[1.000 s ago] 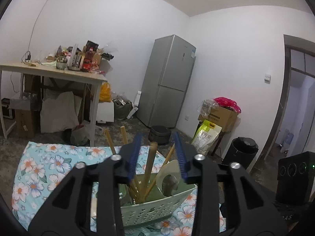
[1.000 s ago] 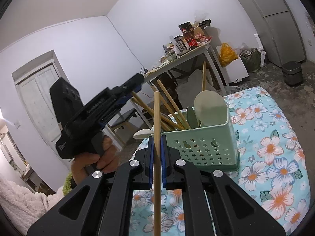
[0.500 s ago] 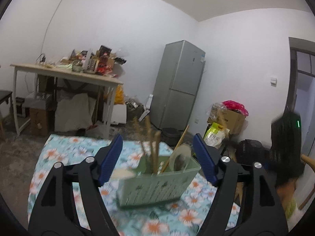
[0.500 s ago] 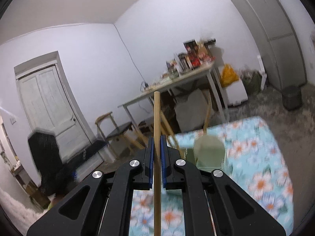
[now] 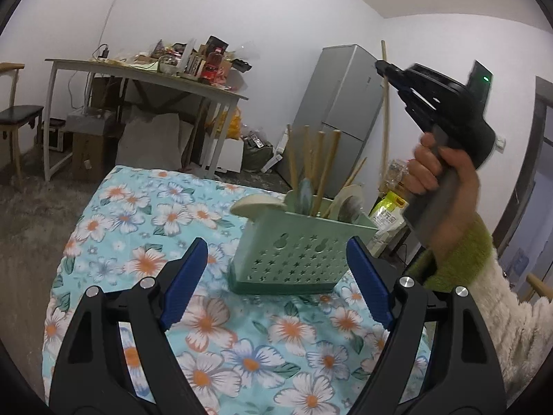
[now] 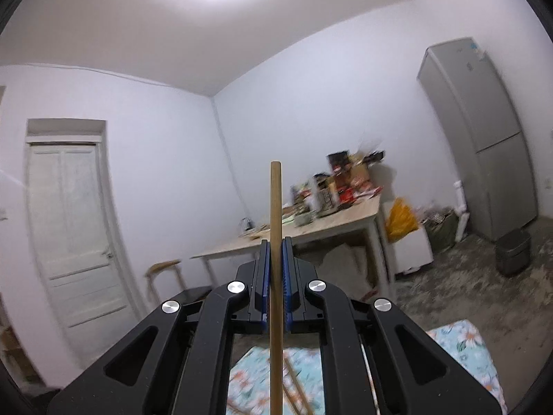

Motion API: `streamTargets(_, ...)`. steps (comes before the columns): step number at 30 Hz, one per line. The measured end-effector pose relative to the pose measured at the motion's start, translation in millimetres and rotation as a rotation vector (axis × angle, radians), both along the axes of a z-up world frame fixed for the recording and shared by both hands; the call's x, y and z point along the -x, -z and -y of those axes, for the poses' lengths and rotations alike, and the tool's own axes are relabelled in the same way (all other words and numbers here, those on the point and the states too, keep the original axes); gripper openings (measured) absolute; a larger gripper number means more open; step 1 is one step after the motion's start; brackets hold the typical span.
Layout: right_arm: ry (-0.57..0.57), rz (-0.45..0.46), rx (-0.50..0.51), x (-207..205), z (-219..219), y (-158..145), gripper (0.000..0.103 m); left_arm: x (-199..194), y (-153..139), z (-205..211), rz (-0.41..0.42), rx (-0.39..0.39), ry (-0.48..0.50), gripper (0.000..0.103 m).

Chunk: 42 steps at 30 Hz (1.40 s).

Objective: Organize utensils
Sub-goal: 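Lower the chopstick into the green holder and open the right tool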

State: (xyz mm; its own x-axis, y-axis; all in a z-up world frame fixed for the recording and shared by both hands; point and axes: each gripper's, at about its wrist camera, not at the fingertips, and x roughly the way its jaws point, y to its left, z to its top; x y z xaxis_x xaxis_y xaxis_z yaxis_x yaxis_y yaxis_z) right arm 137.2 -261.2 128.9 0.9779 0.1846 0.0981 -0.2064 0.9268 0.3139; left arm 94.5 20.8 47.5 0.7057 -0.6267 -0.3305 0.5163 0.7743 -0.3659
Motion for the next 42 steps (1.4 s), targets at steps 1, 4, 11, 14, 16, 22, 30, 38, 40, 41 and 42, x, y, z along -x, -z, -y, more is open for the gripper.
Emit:
streamTargets(1,0.020,-0.001,-0.001,-5,-3,2,0.007,-1,1,-2,-0.003,0.002,-0.002,0.078)
streamTargets(4,0.086,-0.012,0.002,-16,-12,13,0.007,-3,2,-8,-0.004,0.006,-0.008,0.078)
streamTargets(11,0.189,-0.054,0.073,-33,-28,36,0.007,-7,5,-19,-0.006,0.017,-0.016,0.078)
streamTargets(14,0.212,-0.062,0.092,-36,-33,40,0.007,-9,7,-21,-0.013,0.023,-0.017,0.078)
streamTargets(16,0.225,-0.065,0.099,-36,-33,44,0.007,-10,7,-22,-0.014,0.026,-0.017,0.078)
streamTargets(22,0.256,-0.067,0.127,-37,-39,51,0.007,-10,8,-22,-0.014,0.025,-0.017,0.078)
streamTargets(30,0.254,-0.098,0.107,-23,-35,60,0.008,-10,6,-23,-0.015,0.013,-0.027,0.078)
streamTargets(38,0.230,-0.106,0.106,26,-27,63,0.031,2,-4,-18,0.003,-0.027,-0.071,0.083)
streamTargets(40,0.227,-0.108,0.099,41,-24,62,0.035,5,-8,-16,0.006,-0.040,-0.081,0.085)
streamTargets(41,0.221,-0.108,0.091,51,-22,61,0.037,7,-10,-15,0.007,-0.047,-0.089,0.085)
streamTargets(42,0.216,-0.110,0.084,58,-19,60,0.037,9,-11,-13,0.007,-0.051,-0.096,0.087)
